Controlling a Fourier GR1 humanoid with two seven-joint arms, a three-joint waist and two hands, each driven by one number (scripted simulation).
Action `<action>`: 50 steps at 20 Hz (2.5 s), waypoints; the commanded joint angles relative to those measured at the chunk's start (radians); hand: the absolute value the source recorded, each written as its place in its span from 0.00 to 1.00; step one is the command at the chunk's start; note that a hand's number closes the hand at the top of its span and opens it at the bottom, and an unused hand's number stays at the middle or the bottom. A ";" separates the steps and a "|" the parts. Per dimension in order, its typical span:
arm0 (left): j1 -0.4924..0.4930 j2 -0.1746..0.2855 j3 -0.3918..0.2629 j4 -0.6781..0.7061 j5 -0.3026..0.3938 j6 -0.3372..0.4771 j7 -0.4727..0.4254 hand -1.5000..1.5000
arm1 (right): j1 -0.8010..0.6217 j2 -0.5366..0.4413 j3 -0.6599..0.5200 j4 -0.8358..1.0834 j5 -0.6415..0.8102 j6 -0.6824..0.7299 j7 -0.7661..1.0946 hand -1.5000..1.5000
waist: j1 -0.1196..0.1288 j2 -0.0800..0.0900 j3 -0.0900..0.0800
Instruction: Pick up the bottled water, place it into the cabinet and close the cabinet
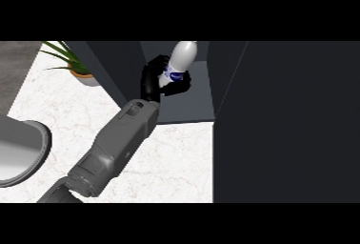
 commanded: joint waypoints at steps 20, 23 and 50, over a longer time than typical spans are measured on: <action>-0.140 0.027 0.102 0.237 -0.016 0.066 -0.171 0.00 | -0.002 -0.028 -0.010 -0.052 -0.089 0.064 0.018 0.00 | -0.044 0.020 -0.002; -0.155 0.057 0.100 0.212 -0.021 -0.055 -0.189 0.00 | 0.005 -0.034 -0.021 -0.042 -0.117 0.073 0.014 0.00 | -0.029 0.014 -0.002; 0.160 -0.007 -0.048 -0.319 0.131 -0.247 -0.218 0.00 | 0.038 0.010 0.047 -0.093 -0.051 0.040 0.070 0.00 | 0.048 -0.029 0.000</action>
